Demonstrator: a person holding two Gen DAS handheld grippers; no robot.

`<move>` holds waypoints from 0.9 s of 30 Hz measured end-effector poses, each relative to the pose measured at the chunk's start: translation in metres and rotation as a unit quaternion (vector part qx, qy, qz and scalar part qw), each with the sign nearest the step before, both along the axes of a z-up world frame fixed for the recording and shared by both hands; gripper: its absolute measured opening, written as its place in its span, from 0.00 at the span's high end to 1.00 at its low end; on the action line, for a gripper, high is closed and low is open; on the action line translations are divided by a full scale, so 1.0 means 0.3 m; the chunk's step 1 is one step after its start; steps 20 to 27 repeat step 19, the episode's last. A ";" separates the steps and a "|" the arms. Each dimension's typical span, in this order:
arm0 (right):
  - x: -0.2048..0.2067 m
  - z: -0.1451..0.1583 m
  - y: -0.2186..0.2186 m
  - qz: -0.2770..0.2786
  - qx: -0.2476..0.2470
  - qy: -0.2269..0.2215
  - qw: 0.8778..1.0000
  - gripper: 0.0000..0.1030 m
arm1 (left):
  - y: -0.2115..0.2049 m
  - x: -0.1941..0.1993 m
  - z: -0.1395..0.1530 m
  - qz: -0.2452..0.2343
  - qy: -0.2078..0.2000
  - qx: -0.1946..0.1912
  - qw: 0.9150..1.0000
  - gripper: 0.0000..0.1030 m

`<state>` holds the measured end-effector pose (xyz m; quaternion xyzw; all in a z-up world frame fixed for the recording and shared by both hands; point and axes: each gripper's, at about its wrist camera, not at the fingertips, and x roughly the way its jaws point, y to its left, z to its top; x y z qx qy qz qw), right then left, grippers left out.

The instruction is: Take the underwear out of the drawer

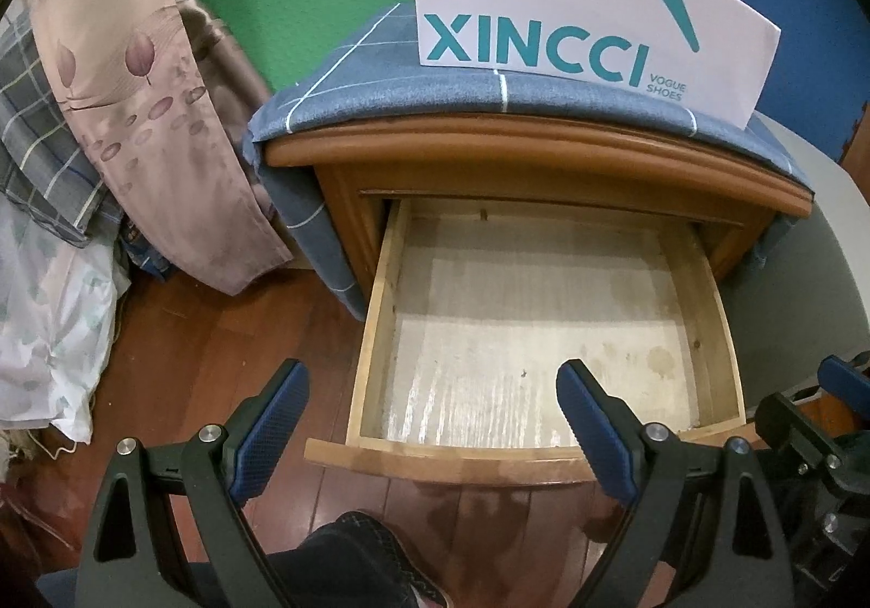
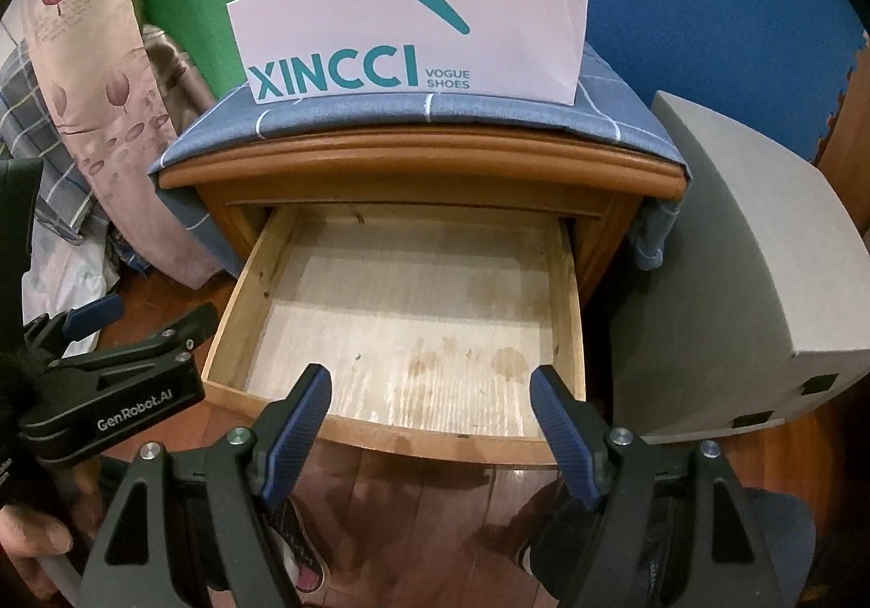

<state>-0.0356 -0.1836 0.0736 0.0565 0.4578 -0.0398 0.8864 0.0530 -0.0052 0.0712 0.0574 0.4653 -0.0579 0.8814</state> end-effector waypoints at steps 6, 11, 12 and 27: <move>0.005 -0.006 0.002 -0.001 -0.001 0.005 1.000 0.25 | -0.002 0.000 0.003 -0.001 -0.002 -0.001 1.000 0.12; 0.008 -0.013 0.007 0.001 -0.003 0.009 1.000 0.25 | -0.005 0.000 0.001 -0.008 0.001 -0.008 1.000 0.12; 0.009 -0.013 0.009 0.002 -0.004 0.009 1.000 0.25 | -0.007 0.000 0.000 -0.010 0.003 -0.008 1.000 0.12; 0.013 -0.017 0.004 0.001 -0.007 0.012 1.000 0.25 | -0.015 0.000 -0.001 -0.014 0.001 -0.009 1.000 0.12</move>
